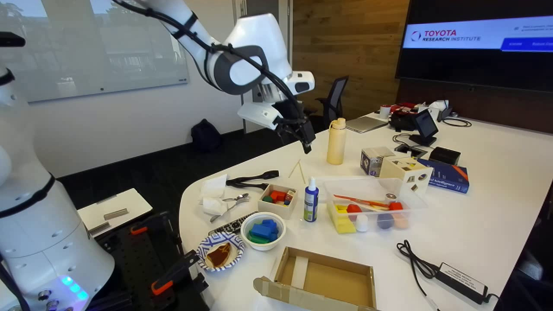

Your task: Pick up the clear cap and put it on the blue bottle

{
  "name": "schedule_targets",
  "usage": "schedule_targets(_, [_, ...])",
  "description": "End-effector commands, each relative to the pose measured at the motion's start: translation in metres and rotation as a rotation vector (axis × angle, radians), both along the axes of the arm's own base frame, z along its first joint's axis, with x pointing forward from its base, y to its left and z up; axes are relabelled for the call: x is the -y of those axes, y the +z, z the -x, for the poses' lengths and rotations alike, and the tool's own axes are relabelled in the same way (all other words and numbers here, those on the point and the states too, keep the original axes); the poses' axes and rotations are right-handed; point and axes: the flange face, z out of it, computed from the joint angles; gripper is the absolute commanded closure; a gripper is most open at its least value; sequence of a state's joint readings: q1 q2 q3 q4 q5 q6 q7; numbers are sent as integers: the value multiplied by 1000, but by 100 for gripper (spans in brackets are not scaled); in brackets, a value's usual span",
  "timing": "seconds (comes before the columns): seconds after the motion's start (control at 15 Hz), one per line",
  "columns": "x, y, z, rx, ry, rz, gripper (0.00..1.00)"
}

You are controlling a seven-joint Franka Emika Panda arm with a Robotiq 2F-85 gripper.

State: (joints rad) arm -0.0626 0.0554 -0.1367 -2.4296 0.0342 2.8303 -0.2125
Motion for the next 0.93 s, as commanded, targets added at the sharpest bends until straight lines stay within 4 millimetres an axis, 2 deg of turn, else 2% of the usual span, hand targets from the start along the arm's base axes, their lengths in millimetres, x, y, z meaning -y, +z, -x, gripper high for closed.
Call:
schedule_targets(0.0, [8, -71, -46, -43, 5, -46, 0])
schedule_targets(0.2, [13, -135, -68, -69, -8, -102, 0])
schedule_targets(0.4, [17, -184, -76, -102, -14, -113, 0])
schedule_targets(0.67, [28, -226, -68, -141, -27, -101, 0])
schedule_targets(0.87, [25, -252, -66, -167, -28, -102, 0])
